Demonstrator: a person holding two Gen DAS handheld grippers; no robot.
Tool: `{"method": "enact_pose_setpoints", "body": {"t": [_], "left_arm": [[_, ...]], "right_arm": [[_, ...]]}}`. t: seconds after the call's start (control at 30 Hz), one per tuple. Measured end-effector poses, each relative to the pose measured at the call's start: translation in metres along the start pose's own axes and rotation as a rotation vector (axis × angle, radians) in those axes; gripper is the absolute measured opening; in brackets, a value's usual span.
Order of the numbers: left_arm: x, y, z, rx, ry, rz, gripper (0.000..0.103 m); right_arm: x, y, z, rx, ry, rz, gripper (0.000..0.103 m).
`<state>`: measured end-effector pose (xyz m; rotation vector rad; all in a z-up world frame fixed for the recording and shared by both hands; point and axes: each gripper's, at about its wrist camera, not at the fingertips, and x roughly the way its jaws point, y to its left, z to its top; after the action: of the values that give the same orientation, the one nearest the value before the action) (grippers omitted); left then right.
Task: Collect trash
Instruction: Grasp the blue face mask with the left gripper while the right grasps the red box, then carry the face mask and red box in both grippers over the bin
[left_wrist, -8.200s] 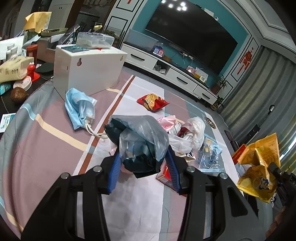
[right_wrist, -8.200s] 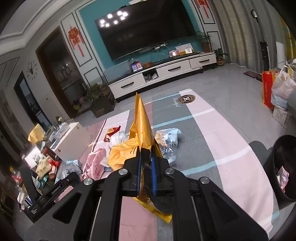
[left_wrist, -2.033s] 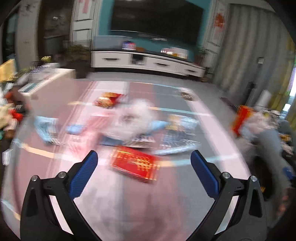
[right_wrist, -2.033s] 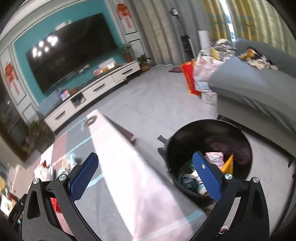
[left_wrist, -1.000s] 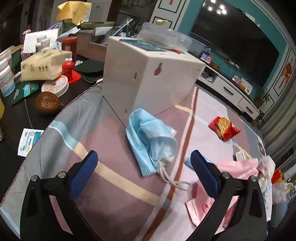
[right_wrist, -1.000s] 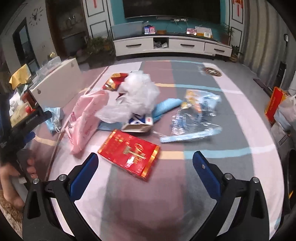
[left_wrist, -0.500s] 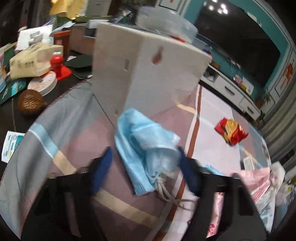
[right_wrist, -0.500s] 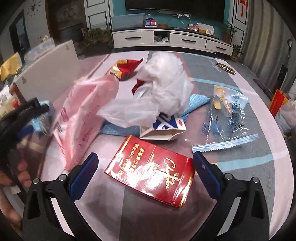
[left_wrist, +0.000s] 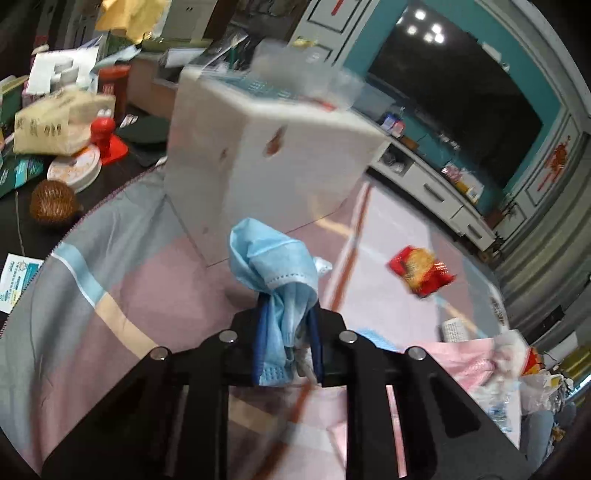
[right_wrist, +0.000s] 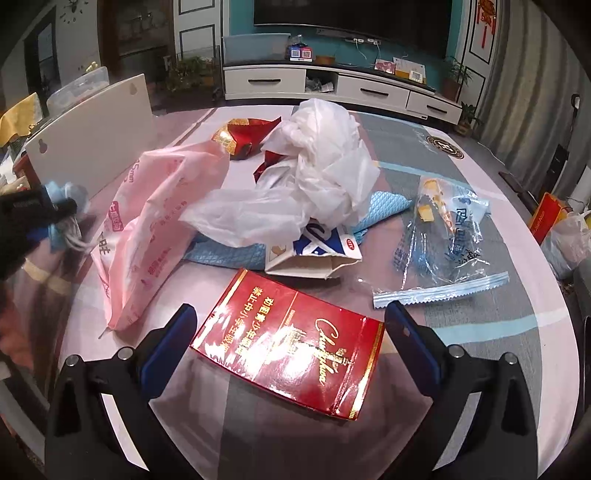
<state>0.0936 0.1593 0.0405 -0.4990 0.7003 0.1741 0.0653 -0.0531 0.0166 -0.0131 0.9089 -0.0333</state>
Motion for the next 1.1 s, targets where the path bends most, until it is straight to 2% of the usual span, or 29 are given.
{"method": "enact_pose_setpoints", "body": {"t": [0.17, 0.3, 0.57, 0.77, 1.1], "left_arm": [[-0.031, -0.023, 0.002, 0.019, -0.041, -0.073, 0.021], [-0.052, -0.035, 0.003, 0.035, -0.069, -0.104, 0.021], [-0.086, -0.054, 0.0, 0.048, -0.064, -0.221, 0.021], [-0.108, -0.076, -0.01, 0.089, -0.058, -0.29, 0.021], [-0.135, -0.102, -0.027, 0.173, -0.069, -0.367, 0.021]], "right_arm": [[-0.003, 0.001, -0.004, -0.017, -0.007, 0.005, 0.098], [-0.008, -0.001, -0.007, -0.006, 0.005, 0.03, 0.098], [-0.044, -0.011, -0.003, -0.006, -0.05, 0.036, 0.098], [-0.078, -0.033, -0.007, 0.032, -0.097, 0.04, 0.098], [-0.128, -0.097, -0.025, 0.175, -0.166, 0.01, 0.098]]}}
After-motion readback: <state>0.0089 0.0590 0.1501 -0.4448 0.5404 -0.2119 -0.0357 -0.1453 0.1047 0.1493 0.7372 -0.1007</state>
